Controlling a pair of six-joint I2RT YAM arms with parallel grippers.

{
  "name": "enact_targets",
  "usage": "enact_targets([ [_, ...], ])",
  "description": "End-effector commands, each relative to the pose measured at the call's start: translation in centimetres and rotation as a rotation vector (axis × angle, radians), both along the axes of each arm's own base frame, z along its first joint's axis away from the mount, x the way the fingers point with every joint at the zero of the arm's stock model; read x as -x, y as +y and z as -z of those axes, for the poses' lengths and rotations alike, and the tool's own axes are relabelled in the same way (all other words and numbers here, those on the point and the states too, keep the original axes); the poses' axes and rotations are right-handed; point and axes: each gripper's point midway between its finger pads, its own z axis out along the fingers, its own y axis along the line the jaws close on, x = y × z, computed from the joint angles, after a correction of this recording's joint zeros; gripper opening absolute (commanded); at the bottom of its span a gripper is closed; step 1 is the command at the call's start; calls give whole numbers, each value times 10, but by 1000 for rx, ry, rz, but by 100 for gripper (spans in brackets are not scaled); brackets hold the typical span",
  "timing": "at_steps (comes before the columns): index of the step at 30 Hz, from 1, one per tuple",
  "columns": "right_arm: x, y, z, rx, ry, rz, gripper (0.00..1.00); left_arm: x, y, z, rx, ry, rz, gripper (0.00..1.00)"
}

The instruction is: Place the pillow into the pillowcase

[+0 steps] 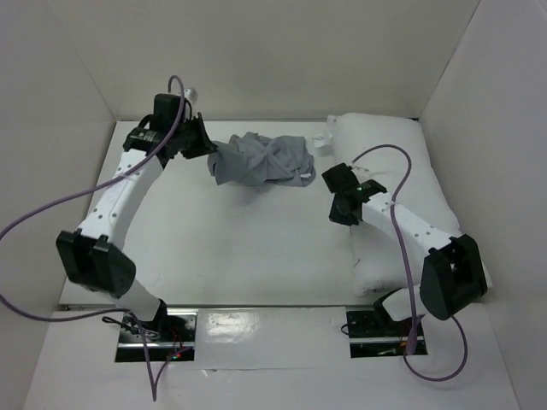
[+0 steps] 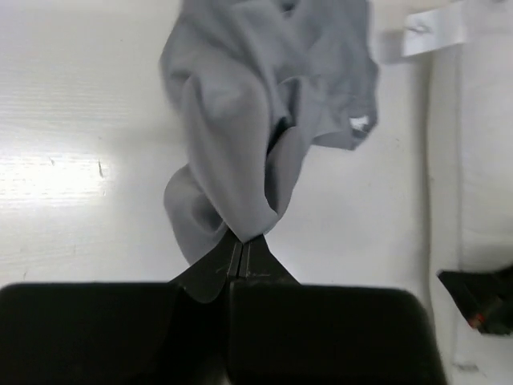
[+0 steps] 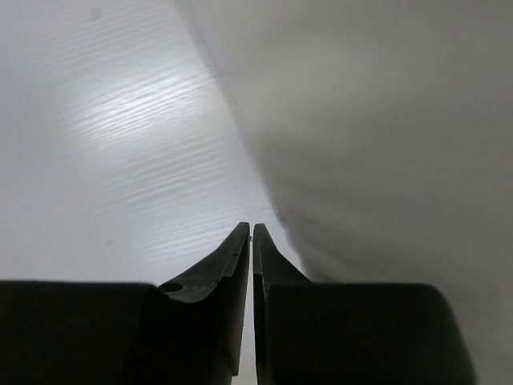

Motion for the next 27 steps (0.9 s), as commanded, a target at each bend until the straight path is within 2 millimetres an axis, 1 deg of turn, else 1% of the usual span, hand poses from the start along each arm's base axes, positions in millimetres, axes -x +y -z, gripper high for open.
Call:
enact_targets([
  [1,-27,75,-33,-165,-134,-266,14,35,4,-4,11,11,68,0],
  [2,-35,103,-46,-219,-210,-346,40,45,2,-4,22,14,97,0],
  [3,-26,137,-56,-250,-248,-463,59,56,4,-14,25,-5,97,0],
  [4,-20,187,-85,-330,-354,-618,90,69,5,-23,33,-12,106,0],
  [5,-20,189,-79,-330,-338,-625,90,69,5,-23,33,-12,106,0],
  [6,-22,205,-95,-351,-386,-660,97,74,6,-25,33,-9,106,0],
  [7,-13,221,-99,-344,-397,-731,98,78,7,-33,35,-24,106,0],
  [8,-12,230,-95,-328,-392,-757,98,81,8,-34,35,-24,106,0],
  [9,-10,239,-99,-319,-403,-783,100,84,6,-38,44,-21,116,0],
  [10,-4,255,-111,-323,-429,-826,100,87,7,-43,46,-36,117,0],
  [11,-3,264,-110,-299,-434,-856,100,89,8,-49,42,-51,123,0],
  [12,-2,270,-115,-291,-449,-872,100,89,8,-49,42,-51,123,0],
  [13,-4,279,-126,-291,-477,-884,100,91,8,-48,40,-42,123,0],
  [14,1,287,-130,-280,-490,-910,100,92,10,-50,36,-52,116,0],
  [15,-3,292,-128,-273,-493,-918,100,92,10,-50,36,-52,116,0],
  [16,-1,300,-132,-283,-504,-929,100,92,10,-50,36,-52,116,0],
  [17,-1,308,-139,-288,-520,-945,100,93,10,-47,34,-43,116,0],
  [19,-2,321,-137,-297,-528,-970,98,93,10,-47,34,-43,116,0],
  [20,-5,328,-145,-310,-550,-967,97,93,10,-47,41,-40,110,0],
  [21,-2,334,-144,-313,-548,-979,97,93,10,-47,41,-40,110,0],
  [23,-12,341,-137,-293,-558,-957,91,93,10,-47,41,-40,110,0],
  [24,-14,344,-144,-313,-574,-946,88,93,10,-47,41,-40,110,0],
  [25,-20,345,-138,-294,-581,-926,84,93,10,-47,41,-40,110,0],
  [27,-27,348,-138,-289,-601,-896,61,93,10,-47,41,-40,110,0],
])
